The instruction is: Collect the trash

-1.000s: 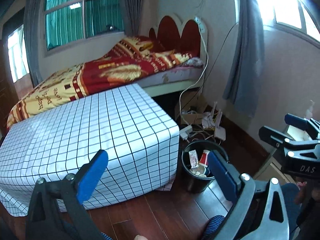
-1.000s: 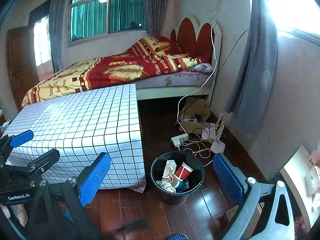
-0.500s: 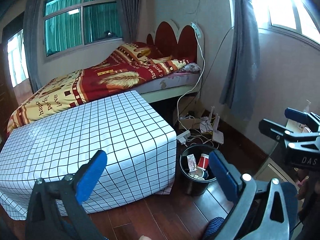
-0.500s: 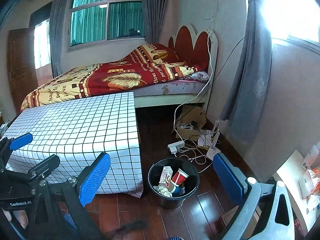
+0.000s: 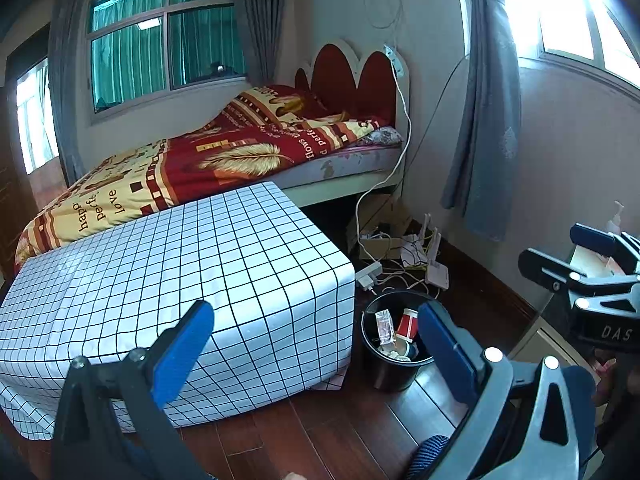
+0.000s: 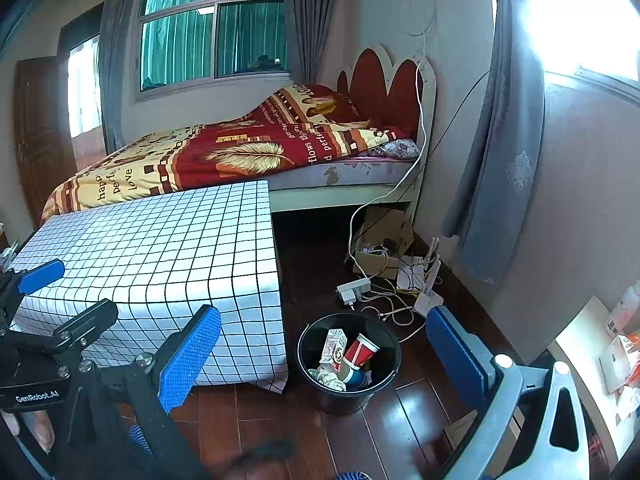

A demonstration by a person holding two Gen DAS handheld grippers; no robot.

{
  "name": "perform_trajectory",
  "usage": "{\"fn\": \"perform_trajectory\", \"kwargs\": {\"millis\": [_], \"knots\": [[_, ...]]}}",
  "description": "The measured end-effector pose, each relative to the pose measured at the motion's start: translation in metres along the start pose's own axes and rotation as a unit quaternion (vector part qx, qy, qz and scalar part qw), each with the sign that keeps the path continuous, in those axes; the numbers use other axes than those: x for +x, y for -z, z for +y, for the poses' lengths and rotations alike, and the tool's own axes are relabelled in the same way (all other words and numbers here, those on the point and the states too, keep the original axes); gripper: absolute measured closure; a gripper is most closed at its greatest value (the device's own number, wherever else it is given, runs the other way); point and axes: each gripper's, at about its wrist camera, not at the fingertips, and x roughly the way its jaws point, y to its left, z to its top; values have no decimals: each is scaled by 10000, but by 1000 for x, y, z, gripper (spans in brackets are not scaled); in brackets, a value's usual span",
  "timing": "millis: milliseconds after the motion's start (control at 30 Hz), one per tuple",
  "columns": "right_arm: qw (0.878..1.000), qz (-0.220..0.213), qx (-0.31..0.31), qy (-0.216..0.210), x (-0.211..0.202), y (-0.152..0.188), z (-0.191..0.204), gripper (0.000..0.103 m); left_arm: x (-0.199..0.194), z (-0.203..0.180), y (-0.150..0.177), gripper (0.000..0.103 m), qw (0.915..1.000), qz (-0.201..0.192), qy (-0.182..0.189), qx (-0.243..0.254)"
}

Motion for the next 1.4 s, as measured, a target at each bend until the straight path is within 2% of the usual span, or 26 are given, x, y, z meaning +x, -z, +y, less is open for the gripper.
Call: {"fn": "perform_trajectory", "kwargs": {"millis": [1400], "knots": [[10000,29,-48,-8,-2,2,13,0,-1,6,0,1,10000,-37,-88,20]]}}
